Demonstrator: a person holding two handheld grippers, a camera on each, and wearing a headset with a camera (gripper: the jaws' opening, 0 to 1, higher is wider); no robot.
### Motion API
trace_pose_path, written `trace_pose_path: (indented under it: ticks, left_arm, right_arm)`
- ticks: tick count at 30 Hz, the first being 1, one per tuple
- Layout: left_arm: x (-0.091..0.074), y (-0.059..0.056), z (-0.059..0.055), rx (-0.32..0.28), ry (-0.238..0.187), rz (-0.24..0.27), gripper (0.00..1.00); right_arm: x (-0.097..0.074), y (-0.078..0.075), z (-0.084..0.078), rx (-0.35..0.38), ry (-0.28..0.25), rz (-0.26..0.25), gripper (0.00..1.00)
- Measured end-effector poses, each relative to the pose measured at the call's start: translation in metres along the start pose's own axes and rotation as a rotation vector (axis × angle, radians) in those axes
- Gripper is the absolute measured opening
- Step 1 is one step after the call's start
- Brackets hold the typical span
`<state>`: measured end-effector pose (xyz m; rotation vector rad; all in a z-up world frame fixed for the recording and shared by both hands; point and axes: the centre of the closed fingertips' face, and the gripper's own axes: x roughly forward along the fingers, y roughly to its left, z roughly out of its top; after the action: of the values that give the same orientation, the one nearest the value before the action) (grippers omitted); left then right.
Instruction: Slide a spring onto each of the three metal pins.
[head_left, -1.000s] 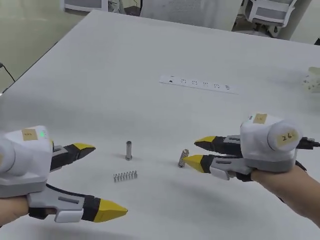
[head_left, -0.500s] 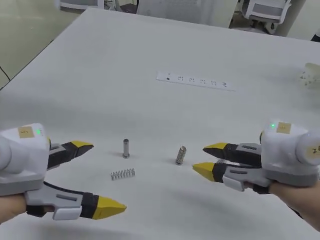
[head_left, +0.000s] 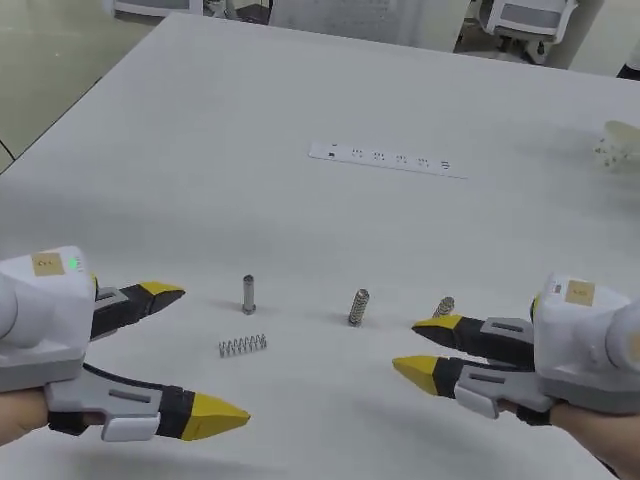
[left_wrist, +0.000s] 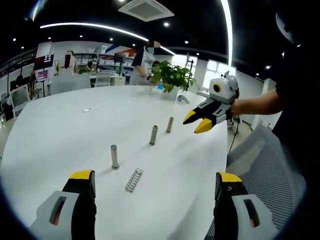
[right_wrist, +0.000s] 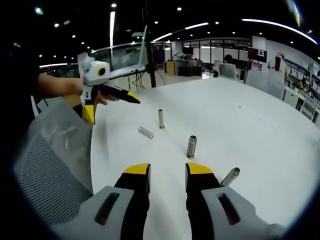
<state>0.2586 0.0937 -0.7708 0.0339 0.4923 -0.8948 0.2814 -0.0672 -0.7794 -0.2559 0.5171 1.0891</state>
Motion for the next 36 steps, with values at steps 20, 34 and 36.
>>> trace_pose_path:
  ticks: [20,34,36]
  left_arm:
    - [-0.005,-0.002,0.002,-0.016,-0.01,-0.001,0.97]
    - [-0.011,0.0,0.0,-0.018,-0.01,0.006,0.96]
    - [-0.011,0.0,-0.001,-0.018,-0.009,0.006,0.96]
  right_arm:
    - [-0.002,0.016,-0.024,-0.014,0.072,0.022,0.3]
    - [0.018,0.03,-0.013,-0.126,0.109,0.082,0.29]
    - [0.024,0.032,-0.008,-0.143,0.109,0.095,0.29]
